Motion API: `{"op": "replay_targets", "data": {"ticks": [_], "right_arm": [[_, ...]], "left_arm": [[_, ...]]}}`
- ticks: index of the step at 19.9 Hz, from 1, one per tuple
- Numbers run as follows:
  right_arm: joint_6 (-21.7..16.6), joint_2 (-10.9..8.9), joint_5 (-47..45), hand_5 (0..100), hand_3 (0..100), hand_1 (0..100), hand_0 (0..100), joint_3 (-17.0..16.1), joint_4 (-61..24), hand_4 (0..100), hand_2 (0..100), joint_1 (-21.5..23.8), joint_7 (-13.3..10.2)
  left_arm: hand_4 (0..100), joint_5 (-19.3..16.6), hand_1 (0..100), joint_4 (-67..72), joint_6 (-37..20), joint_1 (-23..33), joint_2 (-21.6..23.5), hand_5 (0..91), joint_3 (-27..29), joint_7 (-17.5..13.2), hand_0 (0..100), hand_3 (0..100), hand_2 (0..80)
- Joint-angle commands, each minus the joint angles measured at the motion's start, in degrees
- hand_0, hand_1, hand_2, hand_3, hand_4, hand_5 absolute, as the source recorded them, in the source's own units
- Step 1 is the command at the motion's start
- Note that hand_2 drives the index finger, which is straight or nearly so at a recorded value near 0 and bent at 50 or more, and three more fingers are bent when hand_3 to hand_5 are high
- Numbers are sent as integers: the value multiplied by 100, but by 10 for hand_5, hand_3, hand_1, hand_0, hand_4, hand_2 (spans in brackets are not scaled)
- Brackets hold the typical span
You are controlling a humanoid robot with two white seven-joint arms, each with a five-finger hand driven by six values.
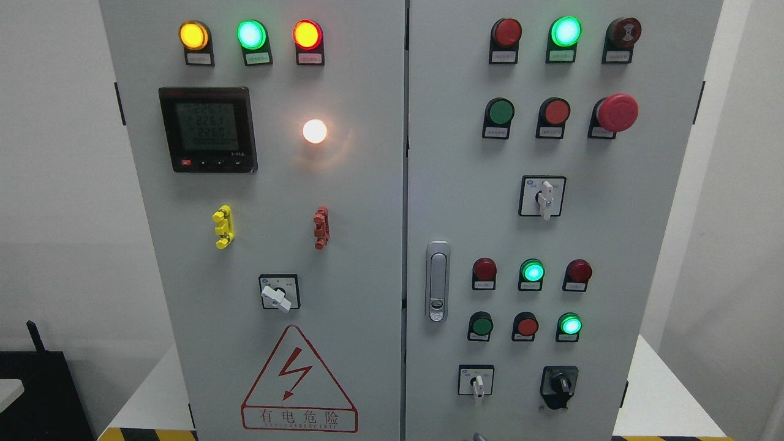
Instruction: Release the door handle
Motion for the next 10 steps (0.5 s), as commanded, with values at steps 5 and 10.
{"op": "replay_targets", "data": {"ticks": [5,10], "right_arm": [[-3,-9,0,74,244,182,420,-3,-21,146,0,5,2],[-21,-9,26,80,247,185,422,-3,-47,150,0,-3,2]], "left_arm": [[0,-167,389,132,-2,-96,0,0,188,26,120,0,0],[0,-167,389,132,-2,-97,0,0,188,26,120,0,0]]}}
